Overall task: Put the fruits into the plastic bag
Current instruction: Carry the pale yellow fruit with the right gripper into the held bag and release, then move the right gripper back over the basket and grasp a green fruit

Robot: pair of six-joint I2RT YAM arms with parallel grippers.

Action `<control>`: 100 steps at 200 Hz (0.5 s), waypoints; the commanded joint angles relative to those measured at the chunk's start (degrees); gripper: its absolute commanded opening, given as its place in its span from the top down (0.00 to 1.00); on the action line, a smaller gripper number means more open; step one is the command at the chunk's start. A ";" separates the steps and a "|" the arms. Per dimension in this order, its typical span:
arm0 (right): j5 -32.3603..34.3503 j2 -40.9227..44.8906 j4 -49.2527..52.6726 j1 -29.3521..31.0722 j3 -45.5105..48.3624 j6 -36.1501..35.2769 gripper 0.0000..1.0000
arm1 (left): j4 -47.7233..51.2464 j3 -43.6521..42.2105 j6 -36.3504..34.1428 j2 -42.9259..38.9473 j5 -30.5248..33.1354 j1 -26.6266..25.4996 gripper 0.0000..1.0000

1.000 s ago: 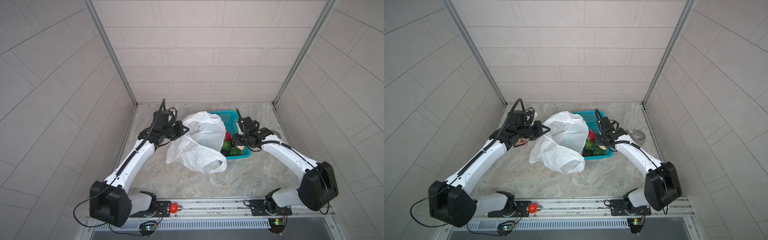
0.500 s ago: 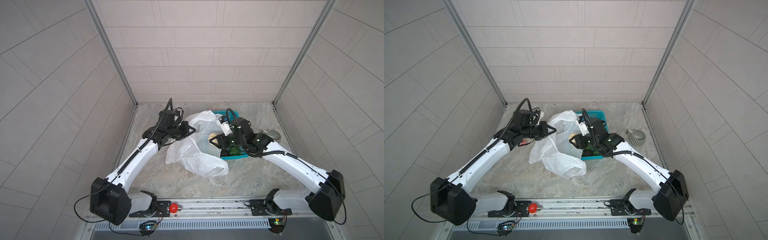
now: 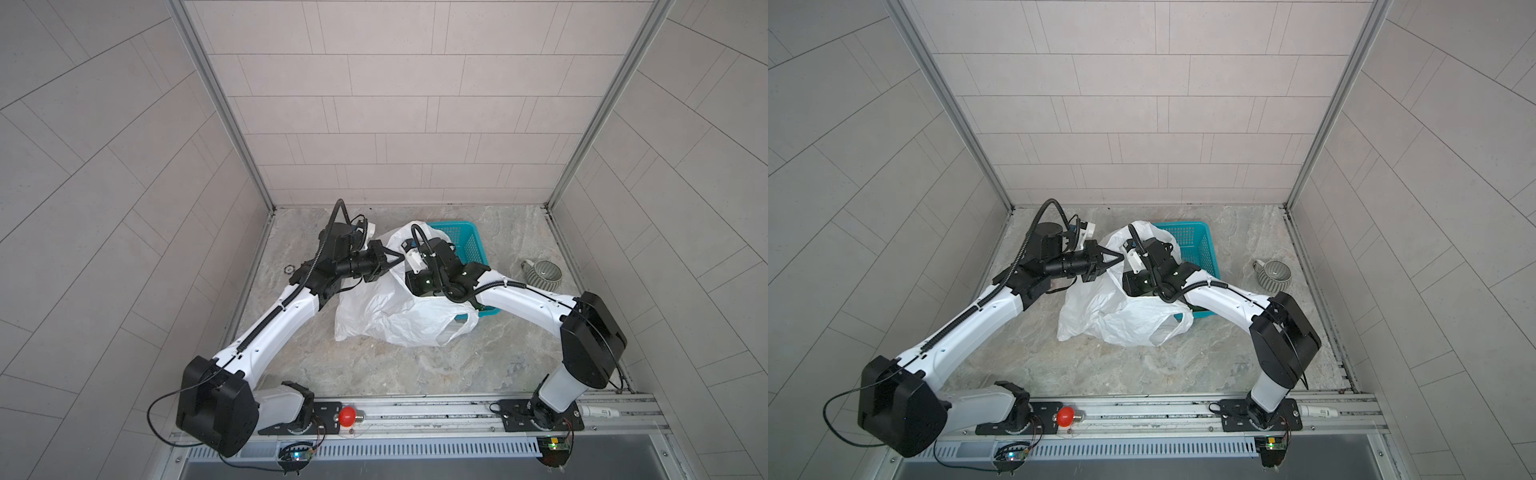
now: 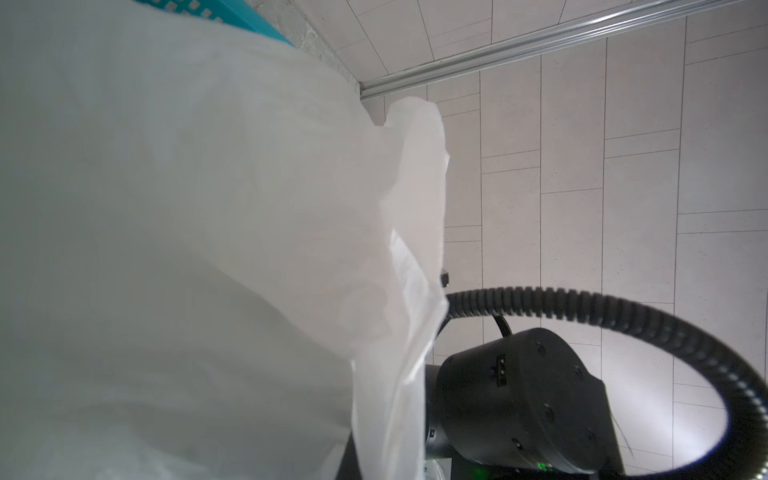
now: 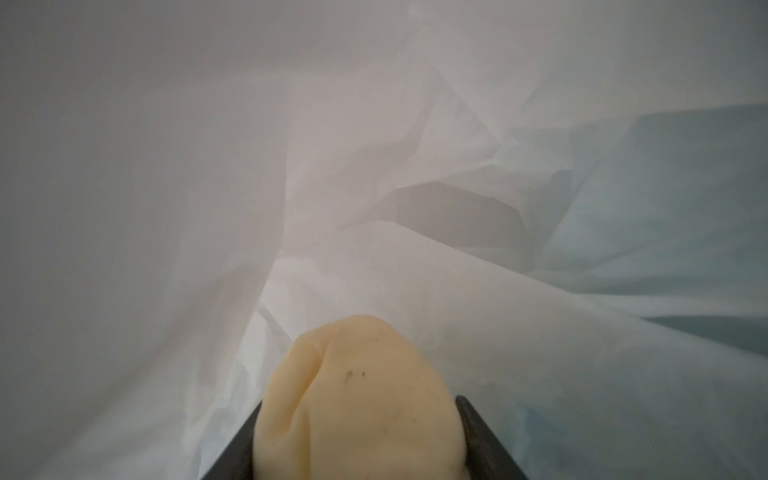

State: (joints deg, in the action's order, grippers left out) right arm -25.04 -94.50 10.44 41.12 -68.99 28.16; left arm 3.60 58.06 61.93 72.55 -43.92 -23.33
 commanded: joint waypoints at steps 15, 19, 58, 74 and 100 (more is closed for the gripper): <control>4.11 2.67 2.37 0.28 0.00 -2.05 0.35 | -1.01 -1.15 -0.31 0.28 -0.90 -0.24 1.00; 5.05 3.09 2.87 0.27 0.01 -2.41 0.34 | -0.97 -1.21 -0.40 0.40 -0.95 -0.20 1.00; 7.02 6.13 4.55 -1.55 0.91 -3.56 0.21 | -0.82 -2.17 -1.46 1.38 -0.98 -0.21 1.00; 6.82 6.93 4.66 -2.39 1.48 -3.60 0.20 | -0.55 -2.55 -1.88 1.71 -0.91 -0.13 1.00; 6.88 8.24 5.46 -3.06 1.71 -4.21 0.21 | 0.90 -3.01 -2.98 2.10 -0.29 0.20 1.00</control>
State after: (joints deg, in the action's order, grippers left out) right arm -19.29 -88.38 13.93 38.57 -68.16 25.23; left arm 3.73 56.01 60.95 74.35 -43.92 -23.33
